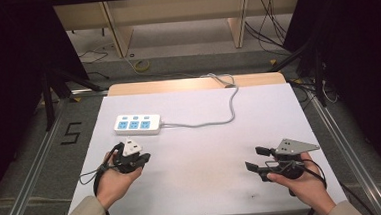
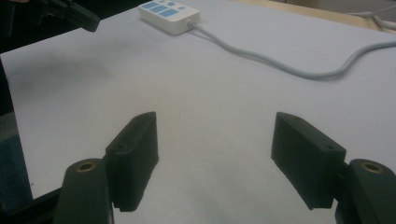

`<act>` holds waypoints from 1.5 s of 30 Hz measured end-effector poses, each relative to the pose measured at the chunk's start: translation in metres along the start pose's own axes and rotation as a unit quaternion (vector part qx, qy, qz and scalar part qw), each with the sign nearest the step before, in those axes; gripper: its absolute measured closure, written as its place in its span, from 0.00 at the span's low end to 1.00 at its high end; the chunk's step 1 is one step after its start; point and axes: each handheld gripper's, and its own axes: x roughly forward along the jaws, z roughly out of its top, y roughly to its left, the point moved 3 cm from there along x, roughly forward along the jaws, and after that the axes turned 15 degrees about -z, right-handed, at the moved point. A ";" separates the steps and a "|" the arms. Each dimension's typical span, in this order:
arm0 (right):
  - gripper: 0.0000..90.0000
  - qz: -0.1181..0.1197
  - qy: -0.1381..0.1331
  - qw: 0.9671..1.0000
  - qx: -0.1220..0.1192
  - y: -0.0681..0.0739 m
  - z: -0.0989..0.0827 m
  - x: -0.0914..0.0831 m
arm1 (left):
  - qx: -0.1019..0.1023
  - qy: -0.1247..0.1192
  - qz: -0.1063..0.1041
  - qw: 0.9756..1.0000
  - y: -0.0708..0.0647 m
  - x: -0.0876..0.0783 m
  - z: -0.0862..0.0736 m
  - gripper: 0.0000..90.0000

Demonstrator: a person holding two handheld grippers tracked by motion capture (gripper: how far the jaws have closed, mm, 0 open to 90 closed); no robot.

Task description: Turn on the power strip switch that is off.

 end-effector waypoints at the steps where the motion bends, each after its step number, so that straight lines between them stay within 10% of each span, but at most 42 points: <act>1: 0.36 0.000 0.001 1.000 0.001 0.000 0.000 0.000 | -0.002 -0.001 0.001 1.000 0.001 0.000 0.000 1.00; 45: 0.35 0.003 0.001 1.000 -0.005 0.001 0.000 0.000 | -0.042 -0.008 0.052 0.998 0.048 -0.001 0.014 1.00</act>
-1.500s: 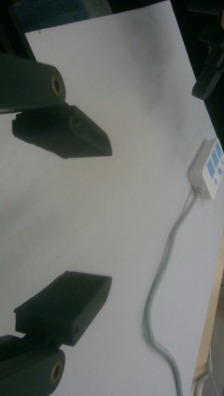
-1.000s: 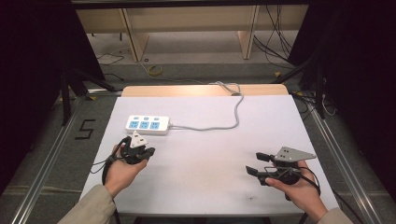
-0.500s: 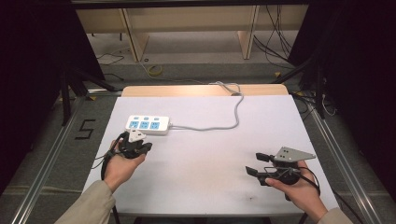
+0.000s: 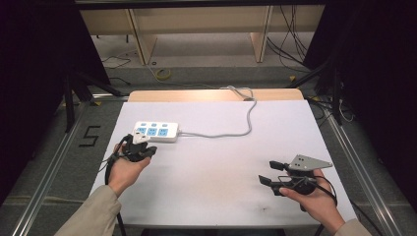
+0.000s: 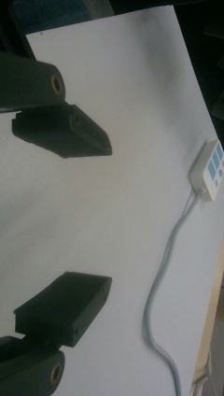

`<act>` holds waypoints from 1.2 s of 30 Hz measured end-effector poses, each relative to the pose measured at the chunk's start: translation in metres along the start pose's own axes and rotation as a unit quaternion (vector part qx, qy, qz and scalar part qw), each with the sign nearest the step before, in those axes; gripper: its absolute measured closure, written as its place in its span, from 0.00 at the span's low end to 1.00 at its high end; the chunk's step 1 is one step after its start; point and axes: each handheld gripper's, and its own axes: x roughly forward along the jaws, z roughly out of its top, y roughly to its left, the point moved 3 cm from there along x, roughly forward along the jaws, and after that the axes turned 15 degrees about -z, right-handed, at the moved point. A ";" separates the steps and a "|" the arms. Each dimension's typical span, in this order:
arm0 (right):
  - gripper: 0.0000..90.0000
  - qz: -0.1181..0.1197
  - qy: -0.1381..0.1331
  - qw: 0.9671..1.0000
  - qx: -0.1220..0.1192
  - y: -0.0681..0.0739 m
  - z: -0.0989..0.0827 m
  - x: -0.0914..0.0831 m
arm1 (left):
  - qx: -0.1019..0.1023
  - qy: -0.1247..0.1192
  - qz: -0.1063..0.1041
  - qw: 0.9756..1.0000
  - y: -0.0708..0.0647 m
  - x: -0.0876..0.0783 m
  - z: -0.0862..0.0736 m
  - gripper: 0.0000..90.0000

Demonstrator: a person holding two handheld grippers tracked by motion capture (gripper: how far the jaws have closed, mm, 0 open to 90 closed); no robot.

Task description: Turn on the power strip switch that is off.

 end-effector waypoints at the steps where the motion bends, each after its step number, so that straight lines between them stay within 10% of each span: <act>1: 0.35 0.000 0.000 1.000 0.000 0.000 0.000 0.000 | 0.001 0.001 0.002 1.000 0.002 0.000 0.001 1.00; 36: 0.34 0.002 0.000 1.000 -0.001 0.001 0.000 0.001 | -0.013 -0.001 0.022 1.000 0.027 0.007 0.014 1.00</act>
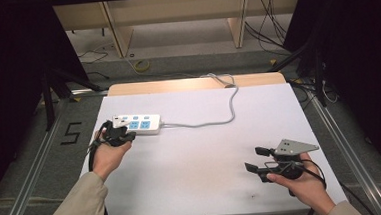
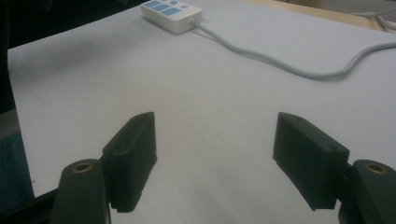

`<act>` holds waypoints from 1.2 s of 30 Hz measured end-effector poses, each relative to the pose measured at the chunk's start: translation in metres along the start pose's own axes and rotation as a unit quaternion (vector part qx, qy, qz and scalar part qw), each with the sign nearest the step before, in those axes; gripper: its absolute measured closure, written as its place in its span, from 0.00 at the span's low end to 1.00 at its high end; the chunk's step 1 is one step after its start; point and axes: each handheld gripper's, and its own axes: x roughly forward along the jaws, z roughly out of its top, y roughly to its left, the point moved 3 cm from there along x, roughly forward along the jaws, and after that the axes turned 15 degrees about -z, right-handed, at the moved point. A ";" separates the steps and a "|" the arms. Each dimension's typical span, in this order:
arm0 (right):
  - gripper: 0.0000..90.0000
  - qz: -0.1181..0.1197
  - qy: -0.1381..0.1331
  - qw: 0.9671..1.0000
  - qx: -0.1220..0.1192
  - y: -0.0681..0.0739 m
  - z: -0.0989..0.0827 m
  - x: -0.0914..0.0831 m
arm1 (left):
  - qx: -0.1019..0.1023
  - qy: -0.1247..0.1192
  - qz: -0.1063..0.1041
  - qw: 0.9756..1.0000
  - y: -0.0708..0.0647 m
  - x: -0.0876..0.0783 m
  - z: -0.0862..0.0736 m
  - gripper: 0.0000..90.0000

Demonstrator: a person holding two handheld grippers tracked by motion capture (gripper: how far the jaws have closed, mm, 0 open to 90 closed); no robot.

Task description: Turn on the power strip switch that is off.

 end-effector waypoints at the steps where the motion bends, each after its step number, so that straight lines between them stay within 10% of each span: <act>1: 0.34 0.000 0.001 1.000 0.000 0.000 0.000 0.000 | -0.002 -0.003 0.001 1.000 0.000 0.000 0.001 1.00; 36: 0.34 0.001 0.000 1.000 -0.003 0.001 0.001 -0.001 | -0.001 -0.002 0.027 1.000 0.018 0.006 0.018 1.00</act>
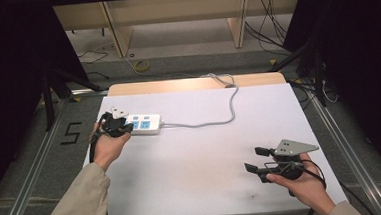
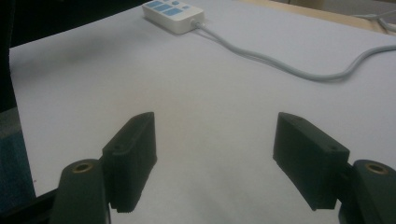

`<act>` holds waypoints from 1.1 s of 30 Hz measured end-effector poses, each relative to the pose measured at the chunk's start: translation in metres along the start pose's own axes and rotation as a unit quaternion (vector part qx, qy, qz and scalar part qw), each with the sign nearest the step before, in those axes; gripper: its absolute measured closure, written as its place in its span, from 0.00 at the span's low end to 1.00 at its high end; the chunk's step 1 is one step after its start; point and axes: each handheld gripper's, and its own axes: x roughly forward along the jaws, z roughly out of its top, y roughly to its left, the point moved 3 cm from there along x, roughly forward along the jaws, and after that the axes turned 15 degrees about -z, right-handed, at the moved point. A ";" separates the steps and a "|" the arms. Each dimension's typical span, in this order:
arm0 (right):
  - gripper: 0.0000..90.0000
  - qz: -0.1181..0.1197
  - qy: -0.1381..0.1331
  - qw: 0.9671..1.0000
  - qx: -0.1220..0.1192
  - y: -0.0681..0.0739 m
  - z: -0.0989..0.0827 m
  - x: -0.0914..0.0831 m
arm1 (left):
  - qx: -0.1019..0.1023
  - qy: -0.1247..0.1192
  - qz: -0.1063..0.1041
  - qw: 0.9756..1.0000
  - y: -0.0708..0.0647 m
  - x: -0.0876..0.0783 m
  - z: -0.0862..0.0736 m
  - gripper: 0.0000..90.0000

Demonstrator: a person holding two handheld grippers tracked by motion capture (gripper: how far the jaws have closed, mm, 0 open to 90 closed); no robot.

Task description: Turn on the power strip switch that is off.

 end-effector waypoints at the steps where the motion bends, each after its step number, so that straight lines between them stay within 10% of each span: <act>1: 0.34 0.000 0.000 1.000 0.000 0.000 0.000 0.000 | -0.001 -0.001 0.001 1.000 0.000 0.001 0.000 1.00; 33: 0.34 0.001 0.002 1.000 0.002 0.001 0.000 0.001 | -0.025 -0.001 0.014 1.000 0.021 0.007 0.010 1.00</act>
